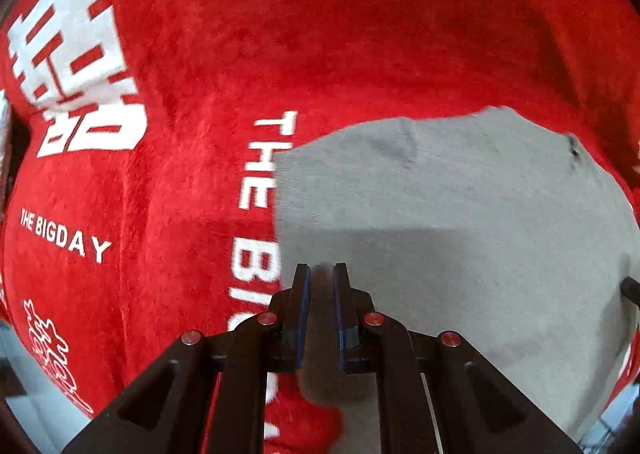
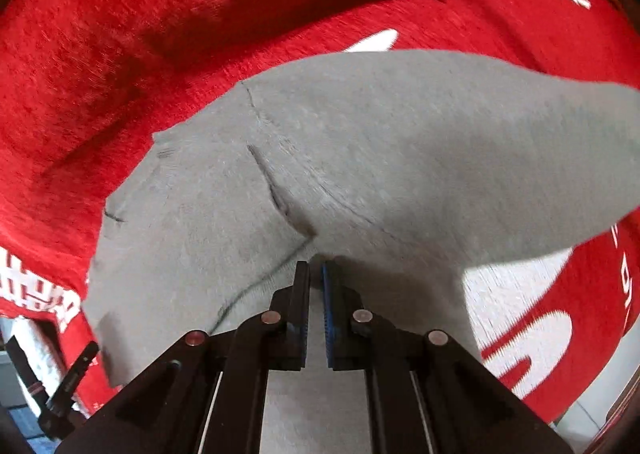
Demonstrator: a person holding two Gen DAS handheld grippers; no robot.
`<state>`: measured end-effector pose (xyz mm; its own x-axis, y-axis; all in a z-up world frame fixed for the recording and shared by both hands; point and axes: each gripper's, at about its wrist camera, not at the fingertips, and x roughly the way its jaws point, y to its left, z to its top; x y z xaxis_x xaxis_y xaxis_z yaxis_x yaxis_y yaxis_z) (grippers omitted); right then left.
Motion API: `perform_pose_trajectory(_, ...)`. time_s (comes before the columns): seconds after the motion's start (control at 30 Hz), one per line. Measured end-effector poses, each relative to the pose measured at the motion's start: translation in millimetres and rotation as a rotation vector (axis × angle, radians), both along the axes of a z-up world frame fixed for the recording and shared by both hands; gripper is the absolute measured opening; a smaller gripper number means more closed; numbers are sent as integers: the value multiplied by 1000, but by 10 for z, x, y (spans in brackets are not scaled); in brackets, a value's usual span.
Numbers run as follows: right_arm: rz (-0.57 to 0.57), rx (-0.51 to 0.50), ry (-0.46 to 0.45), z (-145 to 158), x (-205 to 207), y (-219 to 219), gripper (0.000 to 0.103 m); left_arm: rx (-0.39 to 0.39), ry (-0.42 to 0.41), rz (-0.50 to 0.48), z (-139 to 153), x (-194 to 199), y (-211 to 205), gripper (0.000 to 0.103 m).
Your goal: Fold small clothes
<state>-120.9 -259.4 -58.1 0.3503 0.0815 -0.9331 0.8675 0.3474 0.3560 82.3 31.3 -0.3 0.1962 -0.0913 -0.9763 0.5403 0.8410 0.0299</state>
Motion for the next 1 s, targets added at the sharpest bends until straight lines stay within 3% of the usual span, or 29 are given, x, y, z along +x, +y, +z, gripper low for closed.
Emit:
perform_pose_trajectory(0.3,46,106,-48,53,-330,179,8,5,51,-38,189,-427,-273,14)
perform_pose_trajectory(0.33,47,114,-54,50,-358,183,8,4,57,-38,189,-473,-295,18)
perform_pose_trajectory(0.4,44,127,-72,32,-358,196,9,9,44,-28,214,-595,-347,103)
perform_pose_trajectory(0.47,26,133,-97,15,-339,136,17,0,-5,-31,261,-674,-367,102)
perform_pose_trajectory(0.67,-72,150,-195,-113,-124,-123,49,5,14,-23,248,-836,-550,102)
perform_pose_trajectory(0.77,-122,167,-211,-198,-72,-247,49,10,7,-3,244,-841,-614,102)
perform_pose_trajectory(0.83,-124,147,-207,-177,-44,-289,39,9,17,0,215,-825,-650,102)
perform_pose_trajectory(0.87,-115,137,-194,-166,-38,-301,11,18,20,-5,195,-836,-685,102)
perform_pose_trajectory(0.9,-106,130,-172,-164,-39,-305,6,33,18,-14,179,-852,-722,102)
perform_pose_trajectory(1.0,-97,128,-156,-147,-130,-311,6,48,27,-59,147,-920,-815,102)
